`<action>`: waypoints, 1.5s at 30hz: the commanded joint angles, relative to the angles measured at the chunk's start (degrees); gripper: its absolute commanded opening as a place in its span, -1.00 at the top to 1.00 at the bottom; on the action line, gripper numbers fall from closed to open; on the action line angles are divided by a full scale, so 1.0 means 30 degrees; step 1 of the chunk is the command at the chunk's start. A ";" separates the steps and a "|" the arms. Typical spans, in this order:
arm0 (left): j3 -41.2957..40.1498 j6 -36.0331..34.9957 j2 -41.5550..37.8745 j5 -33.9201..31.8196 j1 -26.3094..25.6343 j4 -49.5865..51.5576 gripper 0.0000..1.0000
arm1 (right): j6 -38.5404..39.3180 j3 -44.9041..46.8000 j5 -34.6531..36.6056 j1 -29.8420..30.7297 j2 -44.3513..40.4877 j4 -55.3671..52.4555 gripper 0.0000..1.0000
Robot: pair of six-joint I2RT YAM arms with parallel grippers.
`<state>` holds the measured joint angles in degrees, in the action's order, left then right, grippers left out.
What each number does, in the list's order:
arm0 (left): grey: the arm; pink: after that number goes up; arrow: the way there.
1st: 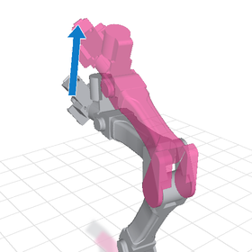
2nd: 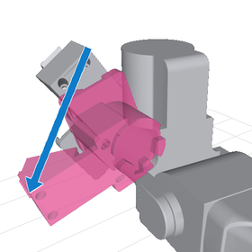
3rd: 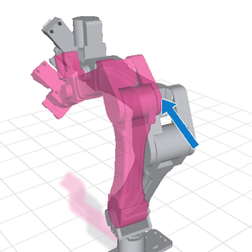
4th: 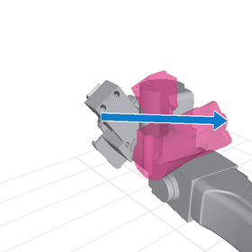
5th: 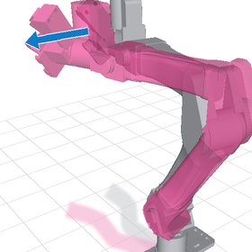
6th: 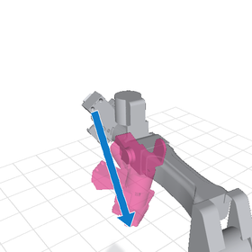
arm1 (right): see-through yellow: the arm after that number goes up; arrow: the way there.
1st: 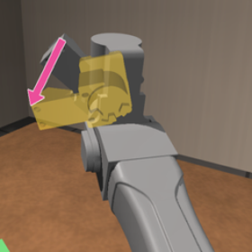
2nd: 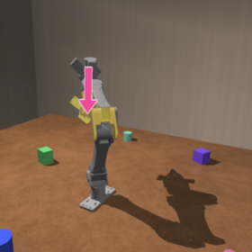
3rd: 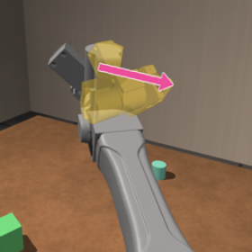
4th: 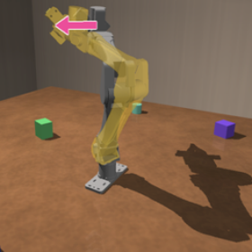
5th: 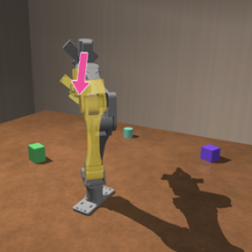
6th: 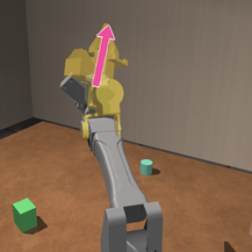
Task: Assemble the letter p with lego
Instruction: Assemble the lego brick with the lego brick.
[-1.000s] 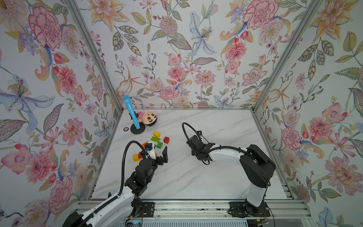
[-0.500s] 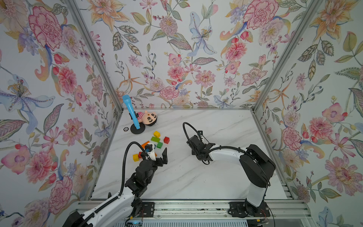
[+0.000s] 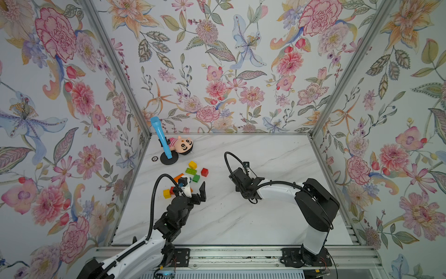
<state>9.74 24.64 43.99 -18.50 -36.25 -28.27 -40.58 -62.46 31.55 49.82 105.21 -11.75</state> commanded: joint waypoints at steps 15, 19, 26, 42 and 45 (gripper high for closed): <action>-0.0198 -0.0365 -0.0318 -0.0644 0.0236 -0.0109 -0.98 | -0.1513 0.0262 -0.0351 0.0047 0.1187 -0.2086 1.00; -0.0241 -0.0396 -0.0542 -0.0776 0.0253 -0.0042 -0.99 | -0.1646 0.0027 -0.0380 0.0106 0.1585 -0.2710 1.00; -0.0345 -0.0422 -0.0962 -0.1085 0.0245 0.0104 -0.98 | -0.1763 -0.0612 -0.0795 0.0157 0.2561 -0.3871 1.00; -0.0492 -0.0603 -0.1300 -0.1693 0.0227 0.0210 -0.99 | -0.1912 -0.0715 -0.2867 -0.0443 0.3277 -0.4111 1.00; -0.0550 -0.0605 -0.1398 -0.1825 0.0232 0.0196 -0.99 | -0.1831 -0.0743 -0.2901 -0.0409 0.3188 -0.4097 1.00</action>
<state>9.21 24.18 40.47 -21.96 -36.25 -28.14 -45.08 -67.57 31.62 48.99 109.60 -15.90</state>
